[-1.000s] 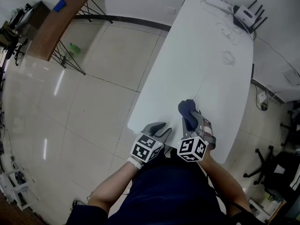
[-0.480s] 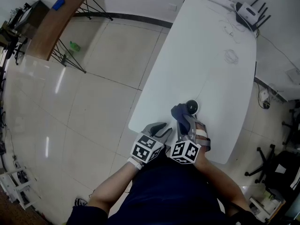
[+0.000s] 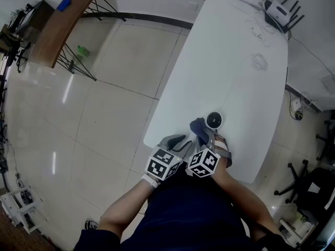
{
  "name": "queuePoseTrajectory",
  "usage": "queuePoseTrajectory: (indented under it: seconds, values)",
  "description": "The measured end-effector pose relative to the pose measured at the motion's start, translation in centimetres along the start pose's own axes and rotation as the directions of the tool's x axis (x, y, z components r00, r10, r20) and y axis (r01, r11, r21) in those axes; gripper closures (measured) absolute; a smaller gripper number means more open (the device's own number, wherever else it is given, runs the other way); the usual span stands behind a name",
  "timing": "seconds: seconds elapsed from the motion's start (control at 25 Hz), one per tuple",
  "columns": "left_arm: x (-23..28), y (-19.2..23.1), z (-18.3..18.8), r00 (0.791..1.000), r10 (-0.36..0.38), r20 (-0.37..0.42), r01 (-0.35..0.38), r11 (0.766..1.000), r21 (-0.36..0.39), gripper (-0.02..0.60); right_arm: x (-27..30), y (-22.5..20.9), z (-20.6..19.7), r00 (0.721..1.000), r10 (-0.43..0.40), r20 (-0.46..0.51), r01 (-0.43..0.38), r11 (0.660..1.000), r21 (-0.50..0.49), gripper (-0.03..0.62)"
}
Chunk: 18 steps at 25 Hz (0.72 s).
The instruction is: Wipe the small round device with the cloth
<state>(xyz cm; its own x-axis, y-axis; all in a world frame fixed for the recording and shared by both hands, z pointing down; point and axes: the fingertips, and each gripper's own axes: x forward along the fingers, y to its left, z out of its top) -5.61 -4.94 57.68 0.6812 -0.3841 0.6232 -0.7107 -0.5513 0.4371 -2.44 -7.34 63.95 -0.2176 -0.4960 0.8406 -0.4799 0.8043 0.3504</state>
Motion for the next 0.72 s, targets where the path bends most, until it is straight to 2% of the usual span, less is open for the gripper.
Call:
queuePoseTrajectory:
  seconds: [0.12, 0.24, 0.36, 0.44, 0.48, 0.56, 0.64, 0.72]
  values:
    - [-0.1, -0.5, 0.2, 1.0, 0.0, 0.017, 0.0, 1.0, 0.004, 0.465, -0.7, 0.4, 0.1, 0.997, 0.077, 0.007, -0.077, 0.995, 0.058, 0.482]
    - [-0.3, -1.0, 0.3, 0.999, 0.002, 0.033, -0.002, 1.0, 0.0, 0.465, -3.1, -0.1, 1.0, 0.983, 0.146, 0.109, -0.165, 0.967, 0.196, 0.482]
    - [-0.5, -1.3, 0.4, 0.999, 0.008, 0.051, -0.008, 1.0, -0.005, 0.465, -6.1, -1.5, 2.3, 0.935, 0.171, 0.31, -0.284, 0.885, 0.368, 0.482]
    - [-0.6, -1.5, 0.6, 0.998, 0.009, 0.06, -0.009, 1.0, -0.005, 0.466, -8.2, -3.4, 2.6, 0.895, 0.122, 0.428, -0.33, 0.827, 0.455, 0.482]
    - [-0.6, -1.6, 0.7, 0.998, 0.009, 0.063, -0.009, 1.0, -0.002, 0.468, -9.2, -4.8, 2.5, 0.884, 0.079, 0.46, -0.325, 0.811, 0.487, 0.482]
    - [-0.6, -1.9, 0.9, 0.998, 0.008, 0.067, -0.008, 1.0, 0.004, 0.469, -10.6, -7.6, 1.8, 0.881, -0.019, 0.473, -0.268, 0.803, 0.532, 0.482]
    - [-0.4, -2.3, 1.1, 0.998, 0.006, 0.07, -0.007, 1.0, 0.01, 0.47, -11.0, -9.9, 0.5, 0.892, -0.096, 0.442, -0.186, 0.812, 0.553, 0.482]
    - [-0.2, -2.8, 1.3, 0.998, 0.003, 0.07, -0.004, 1.0, 0.015, 0.471, -10.5, -11.2, -0.8, 0.911, -0.127, 0.392, -0.118, 0.831, 0.543, 0.482]
